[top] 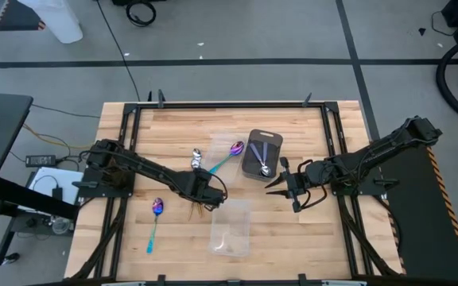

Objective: Sort silverware by color (type)
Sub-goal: Put the gold spoon into the bottom transparent bin

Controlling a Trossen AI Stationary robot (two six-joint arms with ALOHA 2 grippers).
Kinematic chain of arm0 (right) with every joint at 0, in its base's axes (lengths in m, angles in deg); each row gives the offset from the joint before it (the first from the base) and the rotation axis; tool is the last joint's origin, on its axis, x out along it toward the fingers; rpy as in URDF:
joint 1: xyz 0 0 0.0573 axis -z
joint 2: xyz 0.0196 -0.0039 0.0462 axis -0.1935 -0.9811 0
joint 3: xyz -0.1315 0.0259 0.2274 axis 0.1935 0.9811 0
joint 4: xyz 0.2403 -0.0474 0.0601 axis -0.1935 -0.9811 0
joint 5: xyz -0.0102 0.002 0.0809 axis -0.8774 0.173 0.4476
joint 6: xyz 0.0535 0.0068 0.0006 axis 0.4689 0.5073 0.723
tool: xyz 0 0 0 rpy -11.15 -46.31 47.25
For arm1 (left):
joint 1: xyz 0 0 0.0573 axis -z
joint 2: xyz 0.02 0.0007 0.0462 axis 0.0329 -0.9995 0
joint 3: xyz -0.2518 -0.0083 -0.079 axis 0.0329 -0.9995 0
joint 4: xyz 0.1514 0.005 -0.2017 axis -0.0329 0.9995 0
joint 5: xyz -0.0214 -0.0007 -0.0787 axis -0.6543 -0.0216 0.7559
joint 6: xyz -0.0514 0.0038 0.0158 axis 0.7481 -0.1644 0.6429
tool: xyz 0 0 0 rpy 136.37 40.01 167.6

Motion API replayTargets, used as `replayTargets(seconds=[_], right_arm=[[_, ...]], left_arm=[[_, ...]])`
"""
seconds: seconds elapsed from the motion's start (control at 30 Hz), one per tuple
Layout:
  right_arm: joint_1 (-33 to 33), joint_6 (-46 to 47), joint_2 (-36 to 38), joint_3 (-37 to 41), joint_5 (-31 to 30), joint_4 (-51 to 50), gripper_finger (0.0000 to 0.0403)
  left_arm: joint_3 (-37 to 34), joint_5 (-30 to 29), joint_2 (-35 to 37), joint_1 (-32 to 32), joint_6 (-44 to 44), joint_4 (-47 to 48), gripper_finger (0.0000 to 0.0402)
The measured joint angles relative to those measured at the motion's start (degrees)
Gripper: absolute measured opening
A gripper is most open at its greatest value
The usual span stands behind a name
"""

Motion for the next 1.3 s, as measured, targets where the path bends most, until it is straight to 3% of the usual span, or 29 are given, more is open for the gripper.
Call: replayTargets(seconds=[0.5, 1.3], right_arm=[[-1.3, -0.2, 0.0, 0.0, -0.2, 0.8, 0.0093], [-1.3, -0.4, 0.0, 0.0, -0.4, 0.8, 0.0094]], left_arm=[[0.0, 1.9, -1.4, -1.7, -0.2, 0.0, 0.0159], [0.0, 4.3, -3.6, -4.1, -5.8, -0.7, 0.0141]])
